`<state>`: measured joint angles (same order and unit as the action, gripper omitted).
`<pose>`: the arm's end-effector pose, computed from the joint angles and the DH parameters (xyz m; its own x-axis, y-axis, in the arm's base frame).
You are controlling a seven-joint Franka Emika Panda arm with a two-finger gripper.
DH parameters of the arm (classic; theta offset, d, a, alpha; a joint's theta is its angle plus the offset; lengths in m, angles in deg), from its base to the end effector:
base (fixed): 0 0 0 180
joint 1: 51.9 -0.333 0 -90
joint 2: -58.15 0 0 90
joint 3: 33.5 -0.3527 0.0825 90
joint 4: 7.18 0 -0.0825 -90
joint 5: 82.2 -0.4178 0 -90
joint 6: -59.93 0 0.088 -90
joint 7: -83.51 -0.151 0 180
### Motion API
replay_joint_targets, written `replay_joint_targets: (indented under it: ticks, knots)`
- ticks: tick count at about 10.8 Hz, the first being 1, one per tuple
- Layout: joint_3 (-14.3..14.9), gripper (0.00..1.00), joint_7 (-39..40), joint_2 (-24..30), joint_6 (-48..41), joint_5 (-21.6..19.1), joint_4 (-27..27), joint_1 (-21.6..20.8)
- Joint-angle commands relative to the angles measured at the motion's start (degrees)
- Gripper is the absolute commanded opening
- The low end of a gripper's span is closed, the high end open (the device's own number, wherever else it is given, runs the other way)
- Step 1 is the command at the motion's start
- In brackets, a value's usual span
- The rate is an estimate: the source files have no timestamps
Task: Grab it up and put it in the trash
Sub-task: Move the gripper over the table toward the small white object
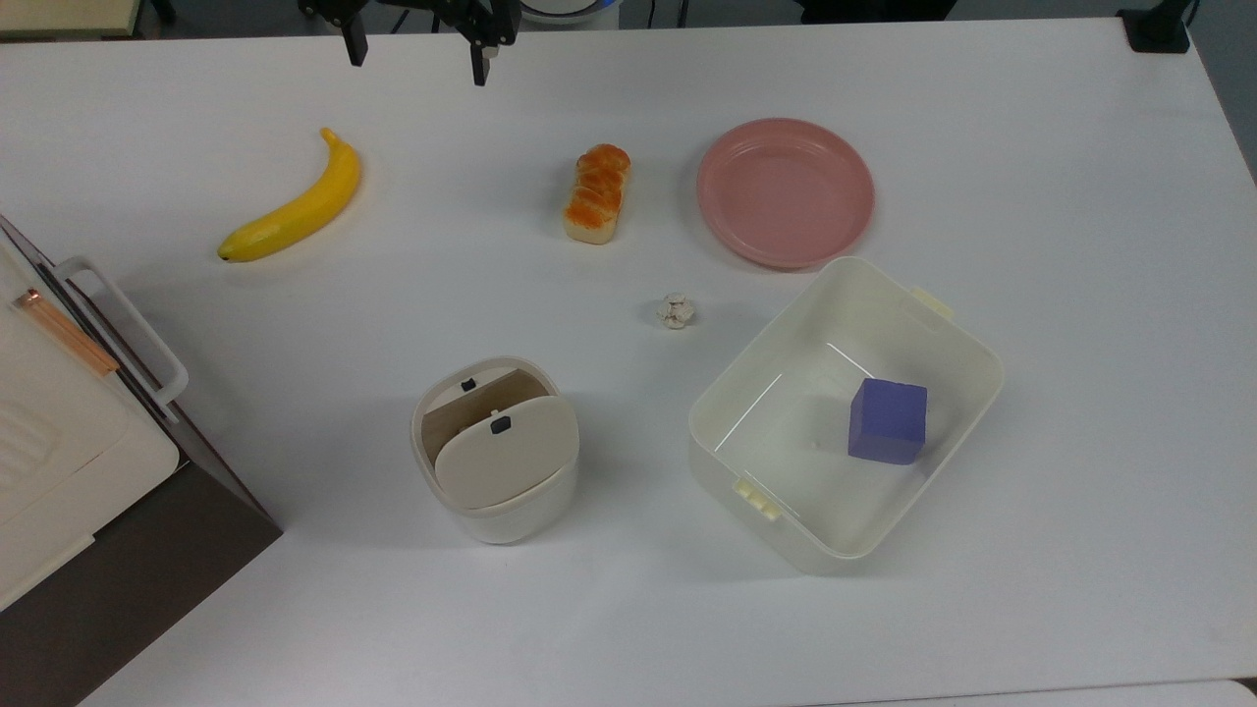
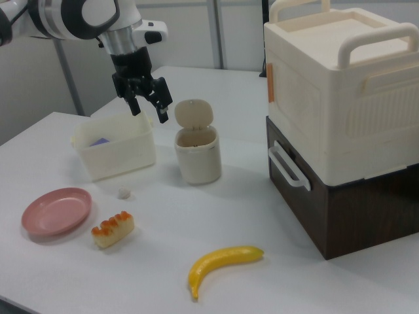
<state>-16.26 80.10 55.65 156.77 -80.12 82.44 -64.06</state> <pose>0.6154 -0.0561 0.6069 0.9861 -0.1416 0.0869 -0.1458 -0.9883 0.0441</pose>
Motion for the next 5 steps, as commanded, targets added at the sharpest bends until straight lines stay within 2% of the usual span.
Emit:
replay_joint_targets:
  ticks: [1,2,3,5]
  knots:
    - [-4.2,1.0,-4.3,1.8,9.4,-1.1,8.8,0.2]
    - [-6.7,1.0,-10.4,1.8,16.0,-0.2,12.9,0.2]
    - [-9.6,1.0,-17.0,1.6,22.7,3.3,17.8,0.0]
    - [-14.1,1.0,-31.9,0.5,32.8,14.3,25.6,-0.3]
